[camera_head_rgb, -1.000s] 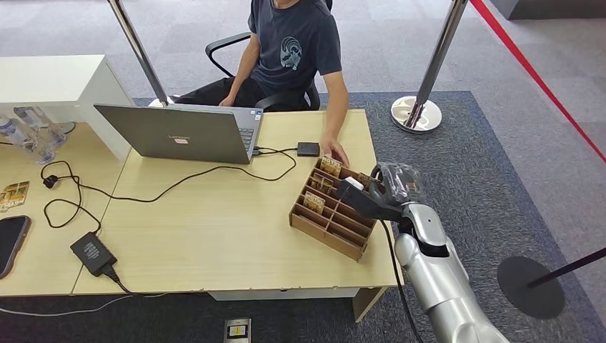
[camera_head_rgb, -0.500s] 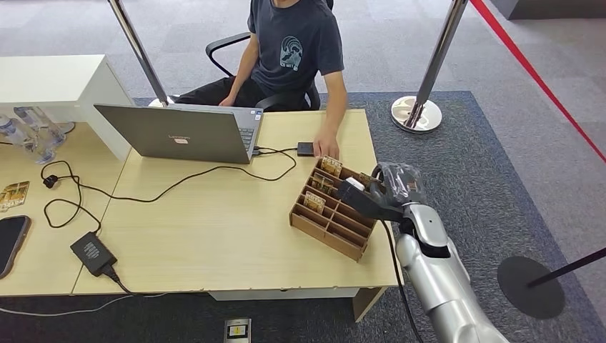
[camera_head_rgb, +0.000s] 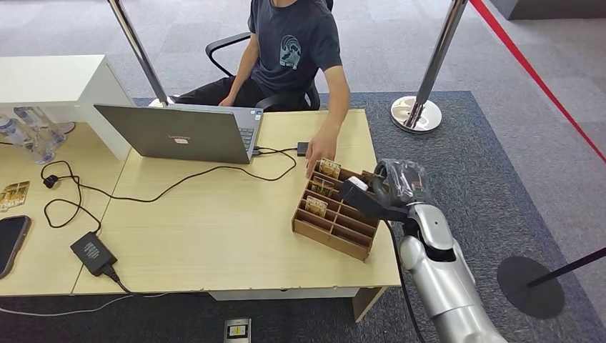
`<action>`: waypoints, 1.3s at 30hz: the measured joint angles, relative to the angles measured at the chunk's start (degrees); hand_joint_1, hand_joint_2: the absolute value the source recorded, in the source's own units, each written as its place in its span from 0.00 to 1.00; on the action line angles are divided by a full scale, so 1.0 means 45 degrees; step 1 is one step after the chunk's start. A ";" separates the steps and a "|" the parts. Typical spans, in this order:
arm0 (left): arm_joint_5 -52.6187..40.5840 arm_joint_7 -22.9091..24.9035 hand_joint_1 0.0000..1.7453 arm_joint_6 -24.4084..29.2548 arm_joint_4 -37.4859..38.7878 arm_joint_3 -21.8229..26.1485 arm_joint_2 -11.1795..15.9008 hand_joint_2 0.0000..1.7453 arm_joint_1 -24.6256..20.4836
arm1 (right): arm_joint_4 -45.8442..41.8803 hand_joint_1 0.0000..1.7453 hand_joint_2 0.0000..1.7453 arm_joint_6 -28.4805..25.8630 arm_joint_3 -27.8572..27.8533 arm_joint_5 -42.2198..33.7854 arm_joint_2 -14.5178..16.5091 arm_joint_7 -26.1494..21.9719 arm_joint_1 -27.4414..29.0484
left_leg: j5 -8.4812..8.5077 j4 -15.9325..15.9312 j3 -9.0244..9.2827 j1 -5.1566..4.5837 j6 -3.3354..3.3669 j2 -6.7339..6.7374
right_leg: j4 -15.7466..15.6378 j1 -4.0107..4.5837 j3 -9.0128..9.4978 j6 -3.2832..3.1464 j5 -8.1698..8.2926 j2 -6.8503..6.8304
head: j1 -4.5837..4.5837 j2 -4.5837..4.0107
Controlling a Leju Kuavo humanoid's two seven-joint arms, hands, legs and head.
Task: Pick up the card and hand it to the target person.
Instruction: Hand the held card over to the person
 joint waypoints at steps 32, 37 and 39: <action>-0.0002 -0.0136 0.00 0.0000 0.0000 0.0000 0.0000 0.00 -0.0001 | -0.1774 1.00 1.00 0.0134 0.0042 -0.0187 -0.0353 -0.0121 0.0563 | 0.0009 0.0000 -0.0006 0.0000 0.0005 0.0001 | 0.0000 0.0000 -0.0007 -0.0005 0.0011 0.0000 | 0.0000 0.0002; 0.0058 -0.0168 0.00 0.0000 0.0000 0.0000 0.0000 0.00 0.0000 | -0.2190 1.00 1.00 0.0053 0.0049 -0.0281 -0.0416 -0.0322 0.0620 | 0.0014 0.0000 -0.0010 0.0000 0.0009 0.0001 | 0.0000 0.0000 -0.0009 -0.0004 0.0013 0.0000 | 0.0000 0.0002; 0.0079 -0.0187 0.00 0.0000 0.0000 0.0000 0.0000 0.00 0.0001 | -0.2330 1.00 1.00 0.0027 0.0066 -0.0293 -0.0440 -0.0384 0.0621 | 0.0014 0.0000 -0.0011 0.0000 0.0009 0.0001 | -0.0001 0.0000 -0.0009 -0.0002 0.0016 0.0000 | 0.0000 0.0001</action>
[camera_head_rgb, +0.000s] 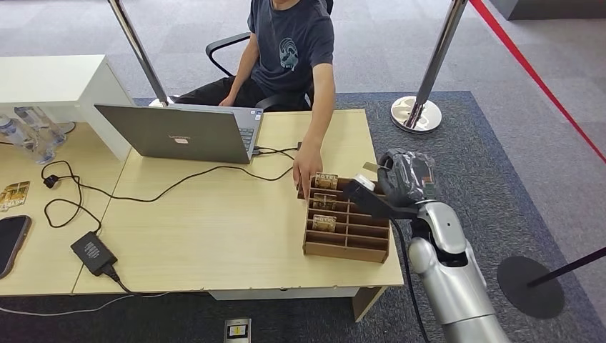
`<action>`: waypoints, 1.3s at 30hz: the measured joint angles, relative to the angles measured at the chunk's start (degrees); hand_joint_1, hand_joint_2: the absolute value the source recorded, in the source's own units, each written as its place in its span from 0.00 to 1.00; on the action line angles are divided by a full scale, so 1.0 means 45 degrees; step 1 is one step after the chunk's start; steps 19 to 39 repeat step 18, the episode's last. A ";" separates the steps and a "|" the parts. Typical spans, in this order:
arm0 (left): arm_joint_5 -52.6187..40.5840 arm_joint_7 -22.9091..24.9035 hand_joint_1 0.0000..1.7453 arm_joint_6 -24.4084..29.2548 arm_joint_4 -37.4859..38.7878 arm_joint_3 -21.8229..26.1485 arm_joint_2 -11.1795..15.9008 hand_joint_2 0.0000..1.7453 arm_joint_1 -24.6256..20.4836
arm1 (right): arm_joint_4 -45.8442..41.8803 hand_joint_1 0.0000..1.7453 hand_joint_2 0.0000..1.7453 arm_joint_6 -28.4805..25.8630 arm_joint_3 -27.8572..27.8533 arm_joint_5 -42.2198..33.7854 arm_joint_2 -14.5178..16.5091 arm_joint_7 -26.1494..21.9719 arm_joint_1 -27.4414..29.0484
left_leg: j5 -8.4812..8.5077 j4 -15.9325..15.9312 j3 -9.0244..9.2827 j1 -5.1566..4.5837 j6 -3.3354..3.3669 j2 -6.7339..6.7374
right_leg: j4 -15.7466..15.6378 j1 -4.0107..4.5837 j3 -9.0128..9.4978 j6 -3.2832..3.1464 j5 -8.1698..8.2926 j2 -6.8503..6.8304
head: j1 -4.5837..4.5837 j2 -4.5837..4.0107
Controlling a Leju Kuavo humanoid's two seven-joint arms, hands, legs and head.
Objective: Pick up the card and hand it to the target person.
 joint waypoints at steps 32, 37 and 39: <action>0.0130 -0.0075 0.00 0.0000 0.0000 0.0000 0.0000 0.00 0.0001 | -0.1320 1.00 1.00 -0.0388 0.0408 -0.0276 -0.0173 -0.0369 0.0004 | 0.0003 0.0000 -0.0009 0.0000 0.0000 -0.0001 | 0.0000 0.0000 -0.0007 -0.0001 0.0005 0.0000 | 0.0000 -0.0001; 0.0130 -0.0075 0.00 0.0000 0.0000 0.0000 0.0000 0.00 0.0001 | -0.1320 1.00 1.00 -0.0388 0.0408 -0.0276 -0.0173 -0.0369 0.0004 | 0.0003 0.0000 -0.0009 0.0000 0.0000 -0.0001 | 0.0000 0.0000 -0.0007 -0.0001 0.0005 0.0000 | 0.0000 -0.0001; 0.0130 -0.0075 0.00 0.0000 0.0000 0.0000 0.0000 0.00 0.0001 | -0.1320 1.00 1.00 -0.0388 0.0408 -0.0276 -0.0173 -0.0369 0.0004 | 0.0003 0.0000 -0.0009 0.0000 0.0000 -0.0001 | 0.0000 0.0000 -0.0007 -0.0001 0.0005 0.0000 | 0.0000 -0.0001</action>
